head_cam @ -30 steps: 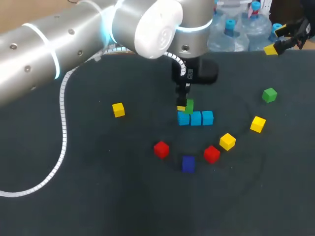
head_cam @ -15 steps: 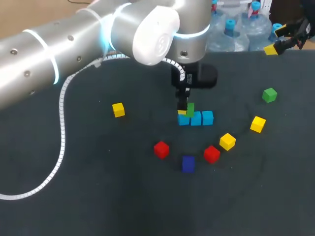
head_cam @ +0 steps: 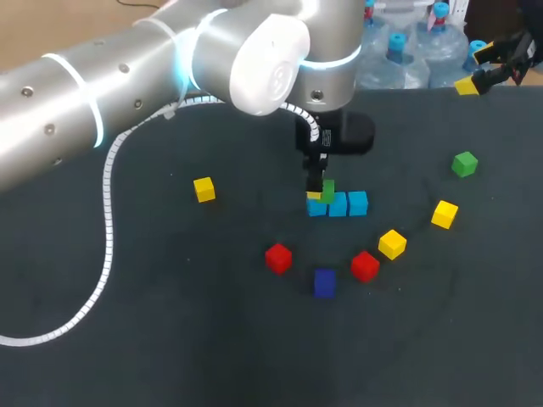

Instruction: Place the blue cubes, place green cubes on the blue cubes, place the yellow cubes on the green cubes, then place the red cubes on the yellow cubes, and place purple cube on the red cubes.

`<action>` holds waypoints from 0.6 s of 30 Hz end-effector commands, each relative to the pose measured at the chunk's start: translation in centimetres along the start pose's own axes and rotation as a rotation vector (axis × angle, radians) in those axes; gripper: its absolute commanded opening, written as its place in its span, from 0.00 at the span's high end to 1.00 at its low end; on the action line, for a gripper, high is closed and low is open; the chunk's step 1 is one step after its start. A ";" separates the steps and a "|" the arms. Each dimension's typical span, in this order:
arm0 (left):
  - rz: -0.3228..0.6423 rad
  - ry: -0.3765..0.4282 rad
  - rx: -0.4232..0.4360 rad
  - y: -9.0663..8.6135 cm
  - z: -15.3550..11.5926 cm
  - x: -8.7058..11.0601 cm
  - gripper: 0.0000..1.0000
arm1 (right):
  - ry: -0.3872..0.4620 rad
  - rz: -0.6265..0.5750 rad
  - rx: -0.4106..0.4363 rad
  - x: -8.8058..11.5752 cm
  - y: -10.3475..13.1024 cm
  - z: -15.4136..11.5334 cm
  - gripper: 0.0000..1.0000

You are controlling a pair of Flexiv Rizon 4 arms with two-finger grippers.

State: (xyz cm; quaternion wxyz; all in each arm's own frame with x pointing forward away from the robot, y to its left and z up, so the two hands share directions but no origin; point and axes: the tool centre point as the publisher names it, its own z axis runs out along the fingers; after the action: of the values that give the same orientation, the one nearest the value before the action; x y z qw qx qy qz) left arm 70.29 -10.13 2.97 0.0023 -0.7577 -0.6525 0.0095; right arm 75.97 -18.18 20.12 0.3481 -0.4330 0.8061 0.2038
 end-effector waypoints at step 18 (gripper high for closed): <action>0.007 -0.007 0.046 0.5 1.0 0.0 0.00 | -0.001 0.000 0.001 0.0 0.0 0.0 0.00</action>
State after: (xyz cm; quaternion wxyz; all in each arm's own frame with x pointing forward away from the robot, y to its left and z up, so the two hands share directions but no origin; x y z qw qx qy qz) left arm 69.96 -9.94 2.23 0.0116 -0.7592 -0.6504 0.0221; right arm 75.97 -18.18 20.12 0.3481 -0.4330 0.8061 0.2038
